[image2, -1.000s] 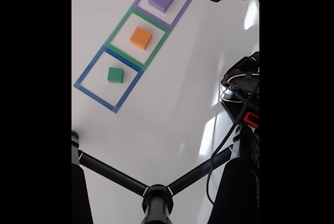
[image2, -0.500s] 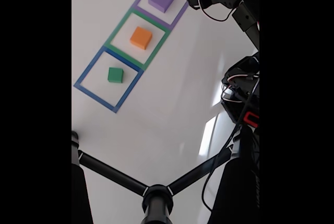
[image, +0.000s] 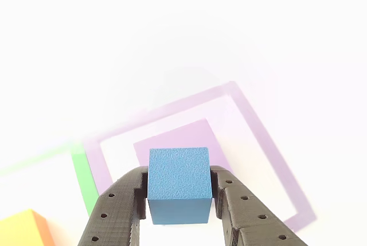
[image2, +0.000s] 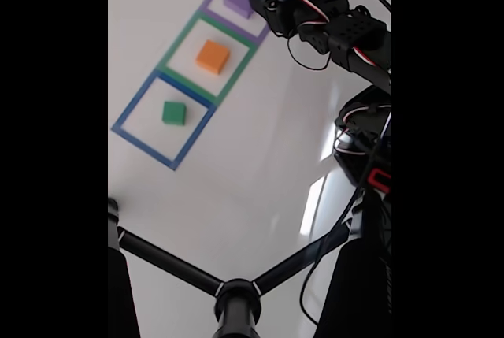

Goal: Tower of hanoi

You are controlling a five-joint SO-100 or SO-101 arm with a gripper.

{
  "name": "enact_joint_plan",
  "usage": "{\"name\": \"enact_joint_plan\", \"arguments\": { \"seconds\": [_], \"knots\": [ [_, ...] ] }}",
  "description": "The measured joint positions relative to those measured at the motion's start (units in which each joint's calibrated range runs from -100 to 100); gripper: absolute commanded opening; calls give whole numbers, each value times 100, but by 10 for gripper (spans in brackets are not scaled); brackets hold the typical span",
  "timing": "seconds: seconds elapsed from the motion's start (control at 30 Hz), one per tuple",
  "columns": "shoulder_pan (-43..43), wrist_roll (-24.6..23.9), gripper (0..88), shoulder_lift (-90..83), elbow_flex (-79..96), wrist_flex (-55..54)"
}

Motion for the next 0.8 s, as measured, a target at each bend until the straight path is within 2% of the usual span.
{"name": "enact_joint_plan", "arguments": {
  "seconds": [0.23,0.43,0.8],
  "knots": [
    [-180,0,14,1089,131,-1645],
    [-188,0,15,1807,165,-2560],
    [-188,0,15,2735,-183,-3186]
  ]
}}
